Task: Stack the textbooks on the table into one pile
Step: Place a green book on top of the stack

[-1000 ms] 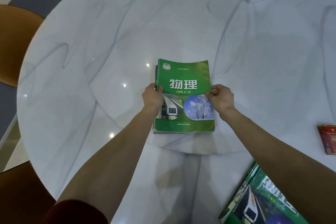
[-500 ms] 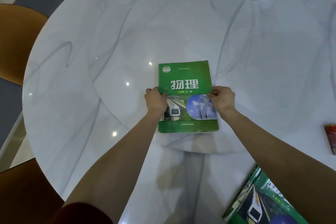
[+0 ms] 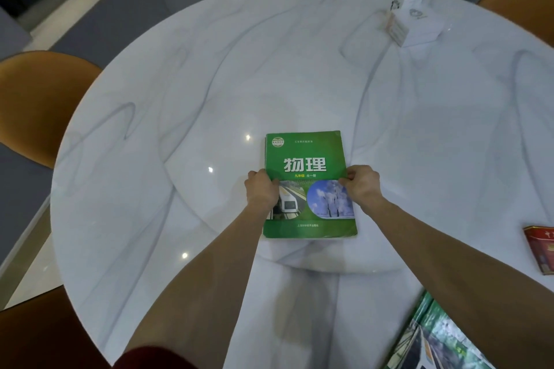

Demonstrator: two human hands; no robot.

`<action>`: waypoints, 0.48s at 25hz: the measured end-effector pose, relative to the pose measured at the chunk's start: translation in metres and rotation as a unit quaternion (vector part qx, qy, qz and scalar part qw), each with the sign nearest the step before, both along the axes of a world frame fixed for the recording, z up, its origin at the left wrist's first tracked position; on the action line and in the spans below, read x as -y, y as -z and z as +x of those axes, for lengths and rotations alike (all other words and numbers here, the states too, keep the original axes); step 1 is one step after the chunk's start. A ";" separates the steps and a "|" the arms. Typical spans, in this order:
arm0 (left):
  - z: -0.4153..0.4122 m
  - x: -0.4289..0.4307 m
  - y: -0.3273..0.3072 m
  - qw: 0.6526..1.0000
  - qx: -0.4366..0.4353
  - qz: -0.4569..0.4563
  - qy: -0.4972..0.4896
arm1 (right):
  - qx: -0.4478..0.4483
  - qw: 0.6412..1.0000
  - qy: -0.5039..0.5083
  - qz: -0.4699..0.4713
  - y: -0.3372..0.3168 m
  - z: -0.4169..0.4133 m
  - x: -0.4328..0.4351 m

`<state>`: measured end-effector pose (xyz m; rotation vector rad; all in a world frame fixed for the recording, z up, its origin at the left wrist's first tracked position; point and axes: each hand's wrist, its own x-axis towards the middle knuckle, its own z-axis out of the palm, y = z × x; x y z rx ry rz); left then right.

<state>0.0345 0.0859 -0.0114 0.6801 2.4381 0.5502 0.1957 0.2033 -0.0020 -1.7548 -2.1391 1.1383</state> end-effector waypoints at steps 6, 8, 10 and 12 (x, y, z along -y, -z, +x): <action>0.011 0.021 -0.010 0.998 0.012 -0.047 0.025 | 0.005 1.000 -0.012 0.006 -0.004 -0.001 -0.002; 0.018 0.028 -0.019 0.997 -0.019 -0.056 0.047 | 0.007 1.000 -0.006 0.009 -0.006 0.000 -0.001; 0.030 0.035 -0.026 0.993 -0.068 -0.046 0.079 | 0.013 1.000 -0.001 0.015 -0.009 0.008 0.001; 0.045 0.039 -0.036 0.985 -0.106 -0.022 0.136 | 0.026 0.999 -0.013 0.020 -0.014 0.024 0.005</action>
